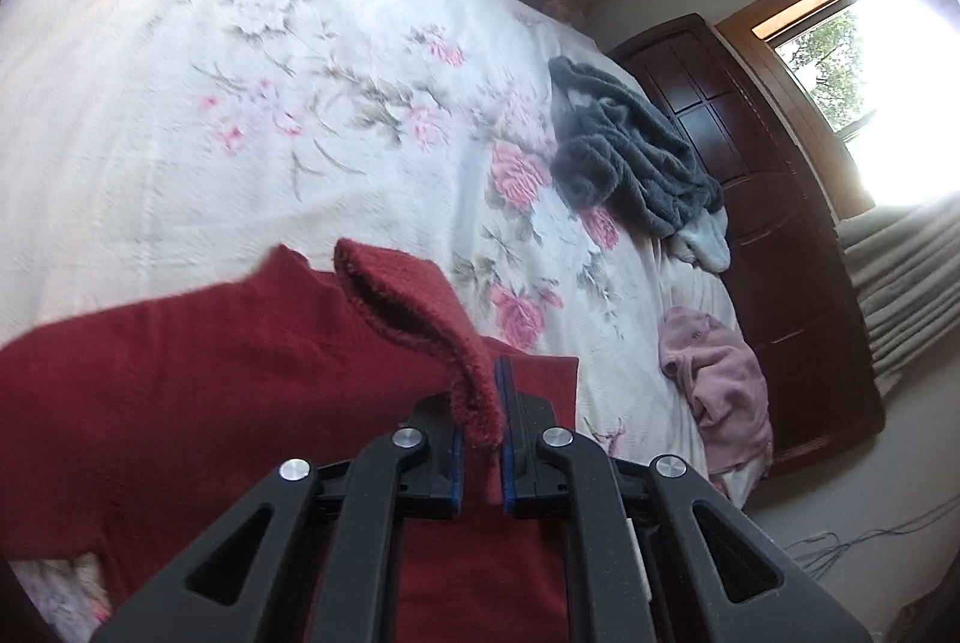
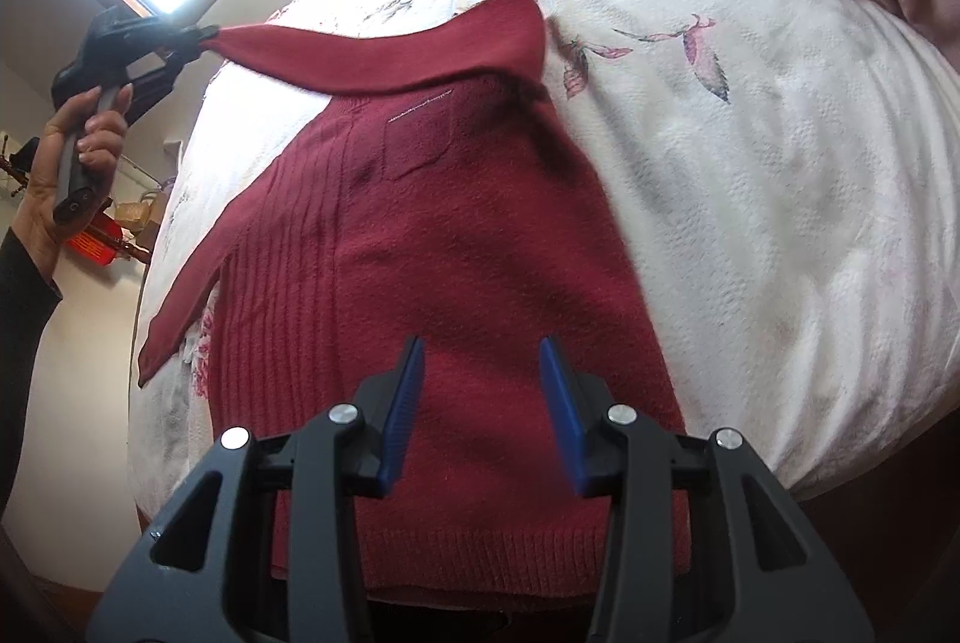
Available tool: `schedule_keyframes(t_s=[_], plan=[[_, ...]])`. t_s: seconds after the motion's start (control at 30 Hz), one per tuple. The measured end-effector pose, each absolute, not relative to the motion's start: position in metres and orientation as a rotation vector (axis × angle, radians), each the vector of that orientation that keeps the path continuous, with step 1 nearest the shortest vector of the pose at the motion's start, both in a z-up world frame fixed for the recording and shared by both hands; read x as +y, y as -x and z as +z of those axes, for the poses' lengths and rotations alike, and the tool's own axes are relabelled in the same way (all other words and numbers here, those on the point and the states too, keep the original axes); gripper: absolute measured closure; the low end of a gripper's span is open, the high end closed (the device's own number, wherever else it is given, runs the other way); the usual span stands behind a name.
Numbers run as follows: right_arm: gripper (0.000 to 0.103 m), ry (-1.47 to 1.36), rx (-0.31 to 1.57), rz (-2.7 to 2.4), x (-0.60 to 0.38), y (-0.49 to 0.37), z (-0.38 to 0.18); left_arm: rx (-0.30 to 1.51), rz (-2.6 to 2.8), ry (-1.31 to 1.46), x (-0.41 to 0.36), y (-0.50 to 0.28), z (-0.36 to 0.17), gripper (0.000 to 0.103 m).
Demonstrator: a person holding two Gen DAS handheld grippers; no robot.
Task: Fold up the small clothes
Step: 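Grasp the other sleeve cuff with the left gripper and lay it across the body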
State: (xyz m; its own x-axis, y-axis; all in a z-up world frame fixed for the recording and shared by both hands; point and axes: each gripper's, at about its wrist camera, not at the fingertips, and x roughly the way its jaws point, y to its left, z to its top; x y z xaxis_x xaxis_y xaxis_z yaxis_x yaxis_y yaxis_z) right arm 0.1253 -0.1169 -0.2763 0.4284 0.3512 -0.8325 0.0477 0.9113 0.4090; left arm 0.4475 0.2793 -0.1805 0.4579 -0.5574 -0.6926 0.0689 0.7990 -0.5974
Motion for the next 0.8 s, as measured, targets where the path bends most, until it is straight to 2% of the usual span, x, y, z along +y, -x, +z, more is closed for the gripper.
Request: schedule_keyframes(t_s=[0.2, 0.47, 0.6, 0.67, 0.73, 0.8], plan=[[0.062, -0.402, 1.136, 0.196, -0.115, -0.126, -0.28, 1.048, -0.324, 0.548, 0.327, -0.438, -0.21, 0.095], [0.062, -0.392, 1.152, 0.199, -0.11, -0.128, -0.284, 1.183, -0.167, 0.623, 0.391, -0.412, -0.333, 0.095], [0.062, -0.387, 1.161, 0.2, -0.108, -0.13, -0.285, 1.244, -0.083, 0.622, 0.403, -0.403, -0.371, 0.094], [0.062, -0.379, 1.16, 0.203, -0.107, -0.131, -0.285, 1.254, -0.017, 0.606, 0.408, -0.397, -0.373, 0.086], [0.062, -0.38, 1.155, 0.207, -0.106, -0.132, -0.282, 1.197, 0.051, 0.583, 0.408, -0.388, -0.354, 0.083], [0.062, -0.388, 1.155, 0.214, -0.104, -0.132, -0.282, 1.12, 0.05, 0.627, 0.405, -0.378, -0.336, 0.072]])
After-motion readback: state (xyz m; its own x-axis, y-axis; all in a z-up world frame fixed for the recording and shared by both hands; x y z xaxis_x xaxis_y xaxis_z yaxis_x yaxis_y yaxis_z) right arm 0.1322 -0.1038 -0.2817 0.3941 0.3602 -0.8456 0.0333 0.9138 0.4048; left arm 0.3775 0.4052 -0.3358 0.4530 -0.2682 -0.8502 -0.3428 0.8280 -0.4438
